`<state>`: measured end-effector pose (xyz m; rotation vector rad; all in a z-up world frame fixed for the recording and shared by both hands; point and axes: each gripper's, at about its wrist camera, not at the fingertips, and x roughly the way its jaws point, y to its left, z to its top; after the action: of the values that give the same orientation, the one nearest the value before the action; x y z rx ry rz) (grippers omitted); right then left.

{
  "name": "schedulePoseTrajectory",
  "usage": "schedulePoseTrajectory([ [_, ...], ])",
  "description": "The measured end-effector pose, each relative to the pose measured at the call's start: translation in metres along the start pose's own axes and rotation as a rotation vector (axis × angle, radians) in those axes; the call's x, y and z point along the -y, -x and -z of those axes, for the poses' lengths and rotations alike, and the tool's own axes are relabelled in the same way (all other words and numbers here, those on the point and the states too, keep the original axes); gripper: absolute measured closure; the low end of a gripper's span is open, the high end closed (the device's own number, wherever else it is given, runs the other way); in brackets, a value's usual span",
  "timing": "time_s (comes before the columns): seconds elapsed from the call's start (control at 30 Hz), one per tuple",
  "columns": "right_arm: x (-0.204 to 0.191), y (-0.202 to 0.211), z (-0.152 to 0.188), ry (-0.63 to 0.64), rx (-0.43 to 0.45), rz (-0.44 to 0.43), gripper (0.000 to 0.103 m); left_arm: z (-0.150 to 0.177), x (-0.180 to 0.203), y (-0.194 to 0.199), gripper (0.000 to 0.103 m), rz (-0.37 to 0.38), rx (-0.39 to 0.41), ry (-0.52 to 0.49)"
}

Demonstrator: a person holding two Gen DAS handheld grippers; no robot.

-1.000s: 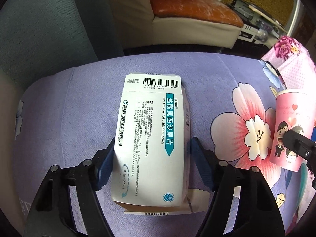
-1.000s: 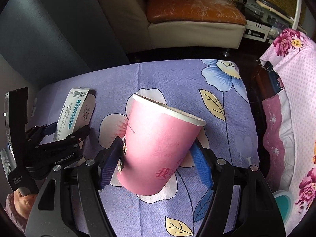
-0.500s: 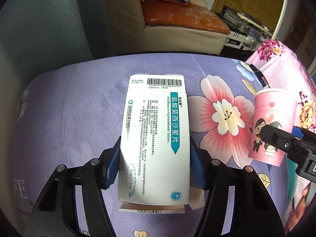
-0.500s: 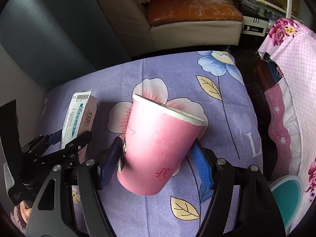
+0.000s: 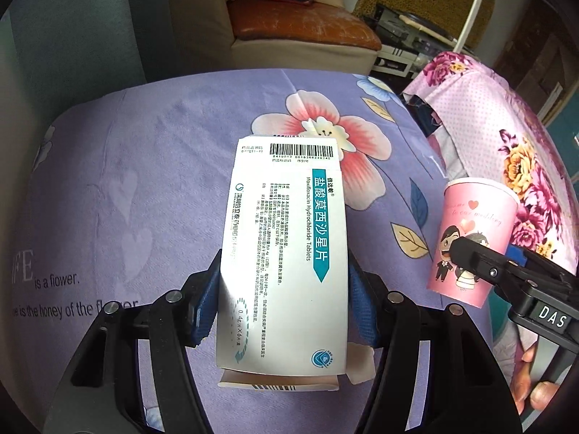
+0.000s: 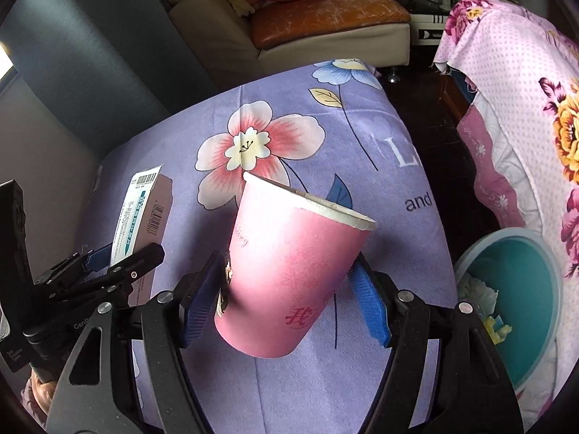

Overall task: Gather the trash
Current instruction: 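Carry the medicine box and pink cup over the teal bin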

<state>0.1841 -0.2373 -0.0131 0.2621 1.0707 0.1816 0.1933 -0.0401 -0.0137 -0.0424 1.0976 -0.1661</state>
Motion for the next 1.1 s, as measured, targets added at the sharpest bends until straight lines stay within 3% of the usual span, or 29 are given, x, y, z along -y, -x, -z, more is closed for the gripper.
schedulePoseTrajectory([
  [0.57, 0.065, 0.077, 0.088, -0.103, 0.081, -0.021, 0.037, 0.070, 0.088, 0.032, 0.040, 0.038, -0.026, -0.088],
  [1.1, 0.117, 0.141, 0.121, -0.193, 0.225, -0.025, 0.037, 0.094, 0.156, 0.053, 0.040, 0.044, -0.024, -0.219],
])
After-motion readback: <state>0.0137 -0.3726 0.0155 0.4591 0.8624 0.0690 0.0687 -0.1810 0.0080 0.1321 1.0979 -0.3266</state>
